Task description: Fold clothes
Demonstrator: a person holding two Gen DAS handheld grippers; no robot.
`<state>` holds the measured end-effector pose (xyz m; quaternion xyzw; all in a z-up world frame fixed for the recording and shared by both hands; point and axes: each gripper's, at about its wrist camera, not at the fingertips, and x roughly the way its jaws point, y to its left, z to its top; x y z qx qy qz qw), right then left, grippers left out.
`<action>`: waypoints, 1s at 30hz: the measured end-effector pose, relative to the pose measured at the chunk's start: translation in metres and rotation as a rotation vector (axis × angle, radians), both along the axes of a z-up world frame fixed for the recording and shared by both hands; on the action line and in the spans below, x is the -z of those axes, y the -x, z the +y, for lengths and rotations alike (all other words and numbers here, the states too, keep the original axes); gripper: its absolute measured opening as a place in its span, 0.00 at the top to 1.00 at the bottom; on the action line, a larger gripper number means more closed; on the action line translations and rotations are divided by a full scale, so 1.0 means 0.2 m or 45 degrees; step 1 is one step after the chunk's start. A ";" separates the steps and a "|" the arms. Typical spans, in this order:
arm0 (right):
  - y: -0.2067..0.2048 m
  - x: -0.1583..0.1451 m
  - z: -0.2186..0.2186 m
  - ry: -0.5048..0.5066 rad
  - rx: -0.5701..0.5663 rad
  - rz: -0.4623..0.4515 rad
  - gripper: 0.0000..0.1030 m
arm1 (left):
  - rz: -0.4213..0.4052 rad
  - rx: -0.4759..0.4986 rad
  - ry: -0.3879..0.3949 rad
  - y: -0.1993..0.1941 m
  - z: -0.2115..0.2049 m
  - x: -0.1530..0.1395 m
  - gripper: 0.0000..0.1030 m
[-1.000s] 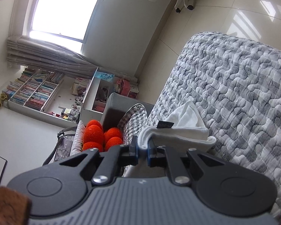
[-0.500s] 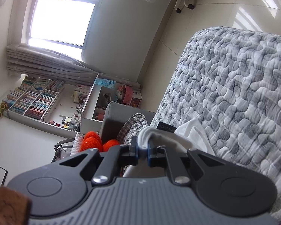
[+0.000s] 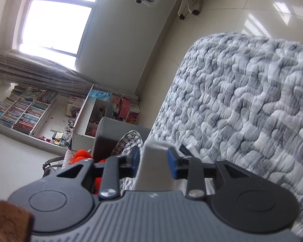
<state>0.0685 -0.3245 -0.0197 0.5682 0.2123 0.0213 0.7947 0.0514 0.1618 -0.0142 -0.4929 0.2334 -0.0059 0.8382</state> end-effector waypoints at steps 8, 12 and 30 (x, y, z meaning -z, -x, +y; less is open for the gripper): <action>0.01 -0.06 -0.05 0.101 0.113 0.186 0.60 | 0.266 0.083 -0.512 -0.16 -0.11 -0.12 0.51; -0.02 -0.08 0.05 0.239 0.064 0.146 0.60 | 0.187 0.165 -0.620 -0.22 -0.17 -0.11 0.44; -0.24 0.07 0.22 0.708 -0.125 0.064 0.69 | 0.073 0.324 -0.692 -0.33 -0.25 0.07 0.89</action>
